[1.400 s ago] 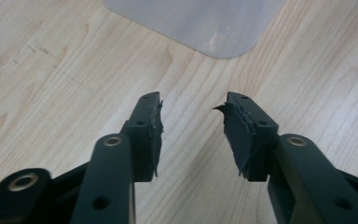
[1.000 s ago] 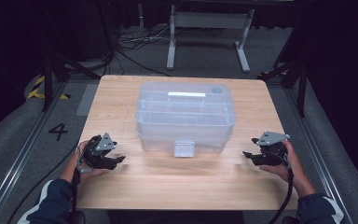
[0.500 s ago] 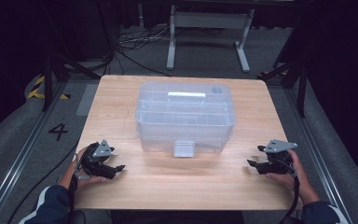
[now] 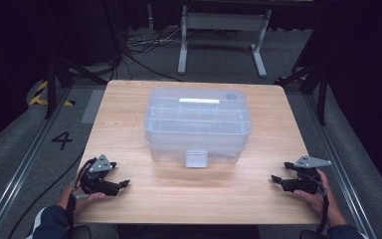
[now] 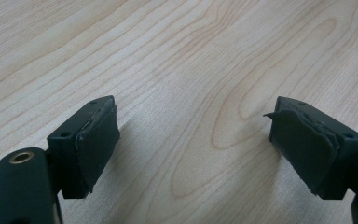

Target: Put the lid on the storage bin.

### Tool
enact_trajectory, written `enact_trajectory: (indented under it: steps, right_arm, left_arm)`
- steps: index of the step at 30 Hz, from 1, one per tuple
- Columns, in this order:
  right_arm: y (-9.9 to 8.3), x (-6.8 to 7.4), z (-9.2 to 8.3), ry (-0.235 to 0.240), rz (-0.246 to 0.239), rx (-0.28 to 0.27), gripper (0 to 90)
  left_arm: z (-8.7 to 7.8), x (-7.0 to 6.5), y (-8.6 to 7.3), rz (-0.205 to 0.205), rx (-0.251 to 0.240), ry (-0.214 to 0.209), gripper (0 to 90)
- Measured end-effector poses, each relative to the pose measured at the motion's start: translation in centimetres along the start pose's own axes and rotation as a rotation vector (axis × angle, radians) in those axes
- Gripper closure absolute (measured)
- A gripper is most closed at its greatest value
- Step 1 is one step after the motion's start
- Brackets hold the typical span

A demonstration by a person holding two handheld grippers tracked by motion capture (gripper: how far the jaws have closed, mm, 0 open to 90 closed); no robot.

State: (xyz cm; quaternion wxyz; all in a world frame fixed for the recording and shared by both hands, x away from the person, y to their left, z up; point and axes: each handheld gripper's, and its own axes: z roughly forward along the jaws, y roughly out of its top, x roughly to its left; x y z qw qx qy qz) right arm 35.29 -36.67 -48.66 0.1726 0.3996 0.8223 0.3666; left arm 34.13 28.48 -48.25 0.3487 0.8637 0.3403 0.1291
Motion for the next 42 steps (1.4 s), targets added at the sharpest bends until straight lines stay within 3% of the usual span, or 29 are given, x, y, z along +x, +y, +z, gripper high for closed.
enact_trajectory:
  steps: [42]
  right_arm:
    - [-0.05,-0.03,-0.04,-0.004,0.003,0.001,20.5]
  left_arm:
    - [0.08,0.00,0.06,-0.009,0.001,0.007,15.4]
